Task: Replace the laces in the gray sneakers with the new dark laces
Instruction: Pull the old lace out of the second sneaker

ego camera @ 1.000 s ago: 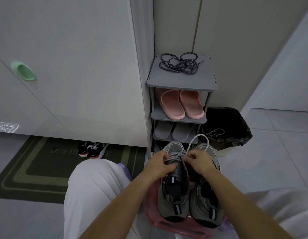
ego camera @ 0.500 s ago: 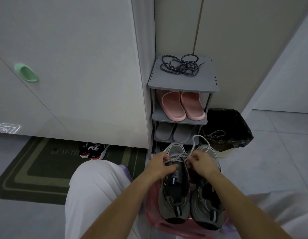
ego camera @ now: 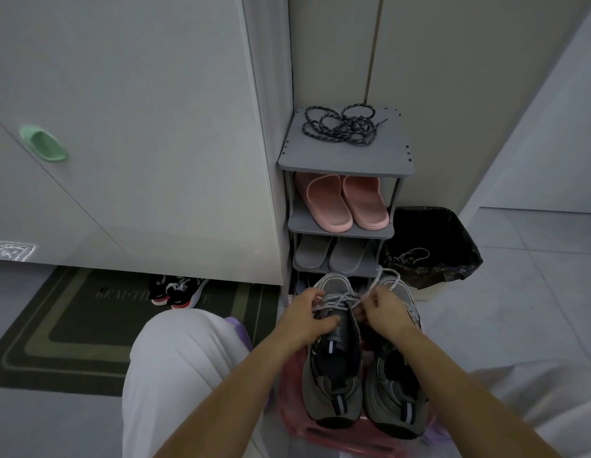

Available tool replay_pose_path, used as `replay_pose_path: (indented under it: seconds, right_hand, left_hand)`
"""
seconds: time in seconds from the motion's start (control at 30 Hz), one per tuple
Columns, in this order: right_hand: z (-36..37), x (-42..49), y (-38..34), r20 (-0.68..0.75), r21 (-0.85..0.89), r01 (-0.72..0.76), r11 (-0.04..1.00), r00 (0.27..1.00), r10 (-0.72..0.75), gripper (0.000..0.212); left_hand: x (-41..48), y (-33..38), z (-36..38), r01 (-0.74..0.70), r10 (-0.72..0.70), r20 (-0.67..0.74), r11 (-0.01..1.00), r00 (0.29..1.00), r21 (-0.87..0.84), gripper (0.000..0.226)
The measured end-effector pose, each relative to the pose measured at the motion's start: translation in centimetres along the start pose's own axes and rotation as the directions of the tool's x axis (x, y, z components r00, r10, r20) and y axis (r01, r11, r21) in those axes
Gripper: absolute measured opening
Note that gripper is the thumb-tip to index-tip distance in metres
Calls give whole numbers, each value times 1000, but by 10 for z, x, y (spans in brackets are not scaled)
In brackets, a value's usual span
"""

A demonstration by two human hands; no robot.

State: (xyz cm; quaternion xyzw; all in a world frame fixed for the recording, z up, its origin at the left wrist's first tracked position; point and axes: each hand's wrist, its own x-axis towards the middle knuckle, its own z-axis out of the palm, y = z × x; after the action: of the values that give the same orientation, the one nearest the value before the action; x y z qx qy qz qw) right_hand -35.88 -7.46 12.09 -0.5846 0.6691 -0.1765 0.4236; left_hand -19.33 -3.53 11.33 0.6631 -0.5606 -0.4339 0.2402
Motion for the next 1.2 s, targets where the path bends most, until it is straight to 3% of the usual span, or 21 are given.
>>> replay_pose_path:
  seconds: [0.07, 0.13, 0.27, 0.37, 0.5, 0.53, 0.77, 0.87, 1.0, 1.1, 1.2]
  right_hand:
    - [1, 1, 2, -39, 237, -70, 969, 996, 81, 18]
    - [1, 5, 5, -52, 269, -93, 959, 992, 111, 17]
    - [-1, 0, 0, 43, -4, 7, 1000, 999, -7, 25]
    - [1, 1, 1, 14, -126, 48, 991, 999, -47, 24]
    - [3, 6, 3, -64, 269, -99, 958, 991, 120, 19]
    - [3, 7, 4, -61, 292, -105, 951, 990, 128, 20]
    - [1, 1, 0, 36, -68, 16, 998, 999, -14, 19]
    - [4, 1, 1, -22, 90, -41, 995, 999, 43, 17]
    - [2, -2, -1, -38, 116, -25, 993, 999, 29, 16]
    - [0, 0, -1, 39, -24, 19, 1000, 999, -19, 20]
    - [1, -2, -1, 5, -150, 40, 988, 999, -40, 21]
  left_hand:
    - [-1, 2, -1, -9, 9, 14, 1000, 1000, -3, 62]
    - [-1, 3, -2, -9, 9, 18, 1000, 1000, 15, 65]
    - [0, 3, -1, 0, 0, 13, 1000, 1000, 19, 66]
    - [0, 4, -1, -7, 7, 18, 1000, 1000, 18, 68]
    - [-2, 5, -1, 6, -5, 28, 1000, 1000, -18, 68]
    - [-2, 5, -1, 11, -10, 29, 1000, 1000, -23, 68]
    - [-4, 7, -1, 7, -7, 11, 1000, 1000, -10, 67]
    - [-5, 9, -2, 1, -1, 10, 1000, 1000, -14, 66]
    - [-7, 11, -3, -3, 3, 8, 1000, 1000, -6, 58]
    - [-7, 11, -2, -13, 13, 5, 1000, 1000, -13, 52]
    - [-7, 12, -1, -15, 15, 10, 1000, 1000, -21, 52]
